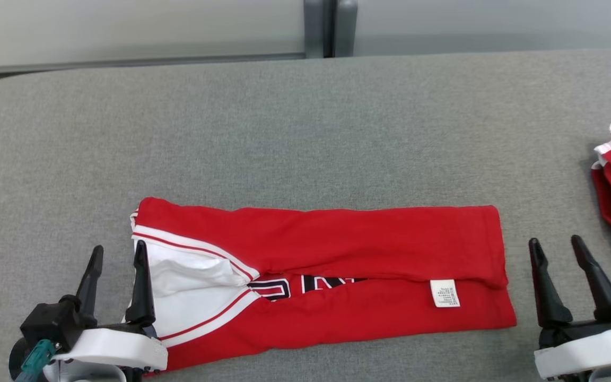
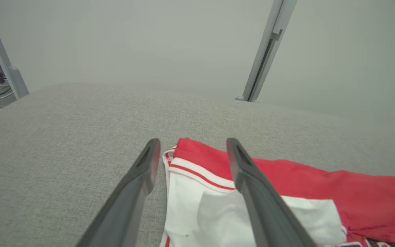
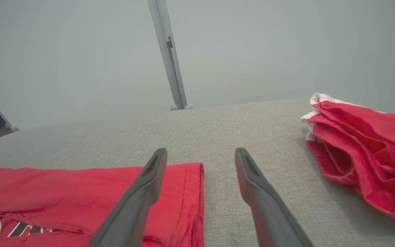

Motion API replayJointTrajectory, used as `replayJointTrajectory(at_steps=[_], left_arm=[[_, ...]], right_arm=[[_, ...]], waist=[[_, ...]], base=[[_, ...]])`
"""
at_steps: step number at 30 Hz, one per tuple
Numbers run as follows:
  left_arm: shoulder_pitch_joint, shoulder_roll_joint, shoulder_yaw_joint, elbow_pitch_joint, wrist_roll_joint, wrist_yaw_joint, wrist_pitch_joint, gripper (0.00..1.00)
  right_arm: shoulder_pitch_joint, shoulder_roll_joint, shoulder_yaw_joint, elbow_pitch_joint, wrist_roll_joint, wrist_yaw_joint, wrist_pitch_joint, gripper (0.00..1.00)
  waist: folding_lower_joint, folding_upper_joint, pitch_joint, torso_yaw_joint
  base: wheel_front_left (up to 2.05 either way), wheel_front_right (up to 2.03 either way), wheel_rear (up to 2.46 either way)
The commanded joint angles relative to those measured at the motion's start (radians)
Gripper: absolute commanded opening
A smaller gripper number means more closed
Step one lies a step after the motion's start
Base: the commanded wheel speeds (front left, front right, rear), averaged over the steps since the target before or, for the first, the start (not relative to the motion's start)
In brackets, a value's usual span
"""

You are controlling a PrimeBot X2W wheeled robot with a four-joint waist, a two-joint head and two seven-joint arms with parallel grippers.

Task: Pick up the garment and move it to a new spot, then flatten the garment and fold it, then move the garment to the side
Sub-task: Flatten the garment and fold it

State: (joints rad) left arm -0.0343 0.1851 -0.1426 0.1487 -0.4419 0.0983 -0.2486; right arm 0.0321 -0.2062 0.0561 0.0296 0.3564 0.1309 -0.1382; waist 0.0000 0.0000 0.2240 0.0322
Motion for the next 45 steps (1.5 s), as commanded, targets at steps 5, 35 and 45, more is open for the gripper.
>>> replayJointTrajectory(at_steps=[5,35,45], left_arm=[[0.025,0.013,0.015,-0.068,0.052,0.021,-0.015,1.0],[0.137,0.047,-0.034,-0.192,0.122,0.1,0.067,1.0],[0.019,0.025,-0.057,-0.201,0.132,0.089,0.041,1.0]], right_arm=[[0.033,0.009,-0.028,-0.074,-0.077,0.0,0.037,1.0],[0.14,0.027,-0.047,-0.138,-0.126,0.0,0.138,1.0],[0.08,0.0,-0.053,-0.002,-0.133,0.0,0.162,1.0]], waist=[[0.0,0.0,-0.074,-0.031],[0.0,0.0,-0.171,-0.028],[0.0,0.0,-0.047,0.076]], base=[[0.0,0.0,0.0],[0.0,0.0,0.0],[0.0,0.0,0.0]])
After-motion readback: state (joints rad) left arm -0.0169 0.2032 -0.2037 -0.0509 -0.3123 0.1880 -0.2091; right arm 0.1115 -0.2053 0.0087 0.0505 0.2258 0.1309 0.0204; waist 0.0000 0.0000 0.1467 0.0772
